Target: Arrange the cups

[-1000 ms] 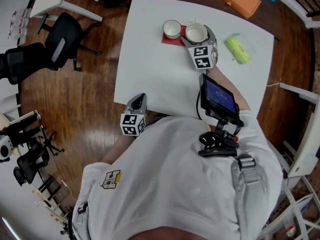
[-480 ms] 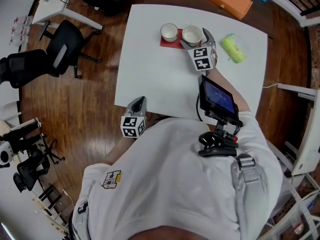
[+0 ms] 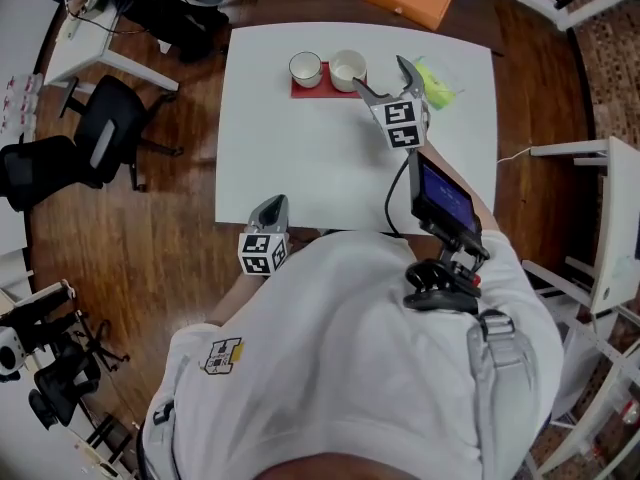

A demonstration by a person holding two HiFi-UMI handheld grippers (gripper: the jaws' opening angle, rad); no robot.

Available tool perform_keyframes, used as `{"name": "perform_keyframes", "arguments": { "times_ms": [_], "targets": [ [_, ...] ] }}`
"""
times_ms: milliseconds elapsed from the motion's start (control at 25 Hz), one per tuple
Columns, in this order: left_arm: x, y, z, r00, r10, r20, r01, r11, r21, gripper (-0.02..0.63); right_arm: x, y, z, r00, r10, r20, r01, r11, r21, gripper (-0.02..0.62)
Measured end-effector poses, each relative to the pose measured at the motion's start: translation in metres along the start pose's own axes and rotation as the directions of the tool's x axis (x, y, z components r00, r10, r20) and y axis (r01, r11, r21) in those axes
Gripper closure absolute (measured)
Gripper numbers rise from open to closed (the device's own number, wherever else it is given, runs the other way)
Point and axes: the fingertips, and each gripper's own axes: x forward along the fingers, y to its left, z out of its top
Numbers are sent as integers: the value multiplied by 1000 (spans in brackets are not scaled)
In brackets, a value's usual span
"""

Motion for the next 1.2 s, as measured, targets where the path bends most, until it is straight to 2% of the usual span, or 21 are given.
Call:
{"name": "perform_keyframes", "arguments": {
  "times_ms": [120, 240, 360, 560, 680, 760, 880, 1200],
  "targets": [
    [-3, -17, 1, 999, -46, 27, 46, 999, 3, 604, -48, -10, 13, 999, -36, 36, 36, 999, 10, 203],
    [8, -25, 4, 995, -95, 33, 95, 995, 13, 604, -85, -10, 15, 998, -58, 38, 58, 998, 8, 324],
    [20, -35, 4, 987, -160, 11, 159, 986, 56, 604, -119, -1, 7, 997, -75, 23, 75, 997, 11, 385],
    [34, -65, -5, 959, -280, -50, 284, 951, 125, 604, -172, 11, -37, 987, -146, -60, 148, 988, 36, 491],
    [37, -79, -14, 942, -323, -90, 334, 926, 173, 604, -197, 18, -69, 975, -186, -122, 192, 981, 40, 548],
    [38, -86, -18, 941, -323, -102, 337, 922, 192, 604, -209, 22, -87, 970, -191, -153, 199, 979, 37, 571],
    [37, -92, -19, 952, -289, -100, 304, 932, 198, 604, -220, 29, -109, 968, -173, -184, 182, 983, 36, 591],
    [25, -113, -24, 973, -199, -120, 220, 954, 204, 604, -239, 43, -159, 967, -55, -250, 68, 997, 43, 595]
  ]
}}
